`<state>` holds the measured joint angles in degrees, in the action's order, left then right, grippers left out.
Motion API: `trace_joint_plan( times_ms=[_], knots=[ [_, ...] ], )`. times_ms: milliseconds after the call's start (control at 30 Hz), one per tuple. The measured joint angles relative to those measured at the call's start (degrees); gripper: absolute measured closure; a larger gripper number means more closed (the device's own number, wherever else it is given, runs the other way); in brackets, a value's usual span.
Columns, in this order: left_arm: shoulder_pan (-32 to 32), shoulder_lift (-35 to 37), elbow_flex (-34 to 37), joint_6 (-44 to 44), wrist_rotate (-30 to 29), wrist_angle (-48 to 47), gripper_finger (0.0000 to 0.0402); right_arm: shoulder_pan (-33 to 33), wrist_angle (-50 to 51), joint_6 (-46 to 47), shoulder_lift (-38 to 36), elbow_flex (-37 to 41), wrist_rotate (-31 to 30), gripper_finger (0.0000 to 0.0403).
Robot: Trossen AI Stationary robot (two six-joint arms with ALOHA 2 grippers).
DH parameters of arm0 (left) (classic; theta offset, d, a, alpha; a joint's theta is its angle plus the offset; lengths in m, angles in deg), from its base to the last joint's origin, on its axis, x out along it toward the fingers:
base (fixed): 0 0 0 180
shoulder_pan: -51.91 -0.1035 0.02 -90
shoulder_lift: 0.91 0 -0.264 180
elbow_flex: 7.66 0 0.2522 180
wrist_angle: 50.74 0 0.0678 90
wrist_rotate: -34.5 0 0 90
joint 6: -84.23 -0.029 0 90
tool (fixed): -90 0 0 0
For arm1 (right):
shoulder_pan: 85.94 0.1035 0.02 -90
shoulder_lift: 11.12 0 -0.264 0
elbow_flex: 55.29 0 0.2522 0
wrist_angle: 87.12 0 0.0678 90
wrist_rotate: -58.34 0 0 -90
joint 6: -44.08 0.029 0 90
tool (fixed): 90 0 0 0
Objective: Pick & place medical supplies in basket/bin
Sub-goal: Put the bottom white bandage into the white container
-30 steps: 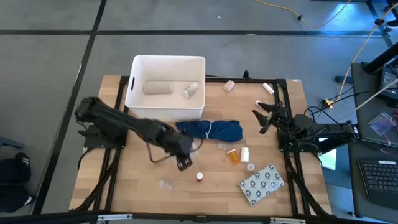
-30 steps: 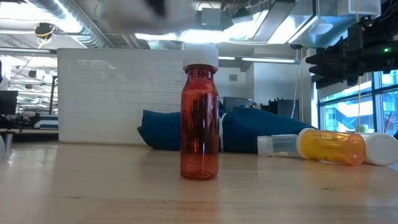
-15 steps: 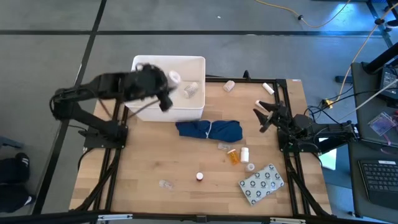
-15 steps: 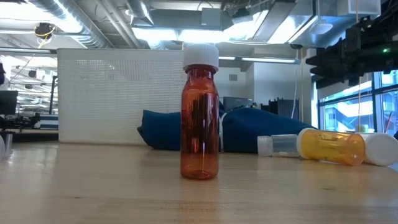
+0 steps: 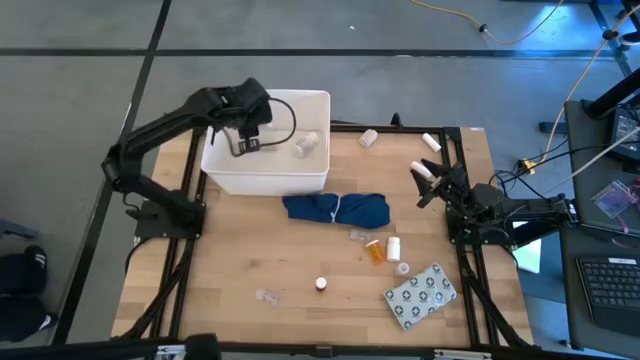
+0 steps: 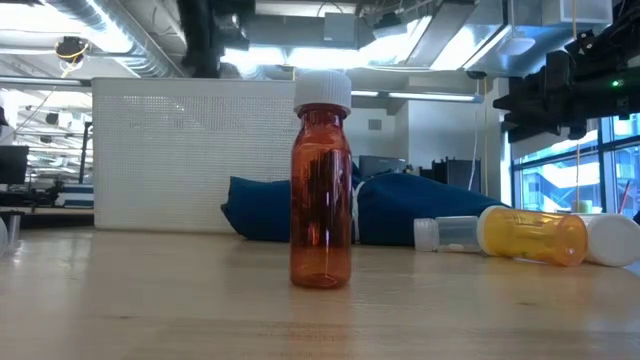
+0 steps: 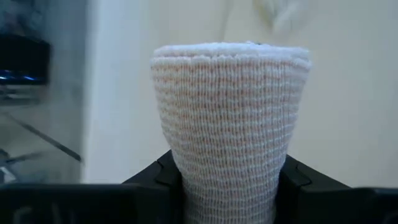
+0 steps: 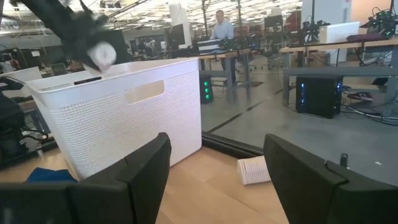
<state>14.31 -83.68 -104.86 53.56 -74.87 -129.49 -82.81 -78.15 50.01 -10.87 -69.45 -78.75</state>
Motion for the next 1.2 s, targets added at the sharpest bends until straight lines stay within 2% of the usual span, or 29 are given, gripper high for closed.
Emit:
trace_joint_plan(
  times_ms=[67, 200, 267, 467, 700, 833, 967, 1200],
  knots=[
    [-2.0, -1.9, 1.6, -0.6, 1.7, 0.1, 0.0267, 0.0, 0.0, 0.0, 0.0, 0.0, 0.0, 0.0146],
    [-5.7, -4.8, 5.4, -1.1, 9.9, 0.5, 0.0267, 0.0, 0.0, 1.7, 0.0, 0.0, 0.0, 0.0146],
    [-6.9, -5.3, 7.5, -2.0, 11.1, 1.2, 0.0267, 0.0, 0.1, 2.6, 0.0, 0.0, 0.0, 0.0146],
    [-9.1, -6.2, 12.7, -4.8, 8.1, 3.1, 0.0267, 0.0, 0.4, 2.9, 0.0, 0.0, 0.0, 0.0146],
    [-10.1, -6.3, 18.7, -7.9, 7.8, 9.9, 0.0267, 0.0, 0.4, 3.0, 0.0, 0.0, 0.0, 0.0146],
    [-10.2, -6.3, 20.4, -10.3, 5.3, 14.2, 0.0266, 0.0, 0.4, 3.1, 0.0, 0.0, 0.0, 0.0146],
    [-10.2, -6.3, 20.6, -13.2, 4.0, 14.8, 0.025, 0.0, 0.4, 4.5, 0.0, 0.0, 0.1, 0.0146],
    [-10.2, -6.3, 20.6, -12.3, 4.0, 16.8, 0.0211, 0.0, 0.3, 4.5, 0.0, 0.0, 0.1, 0.0146]
  ],
)
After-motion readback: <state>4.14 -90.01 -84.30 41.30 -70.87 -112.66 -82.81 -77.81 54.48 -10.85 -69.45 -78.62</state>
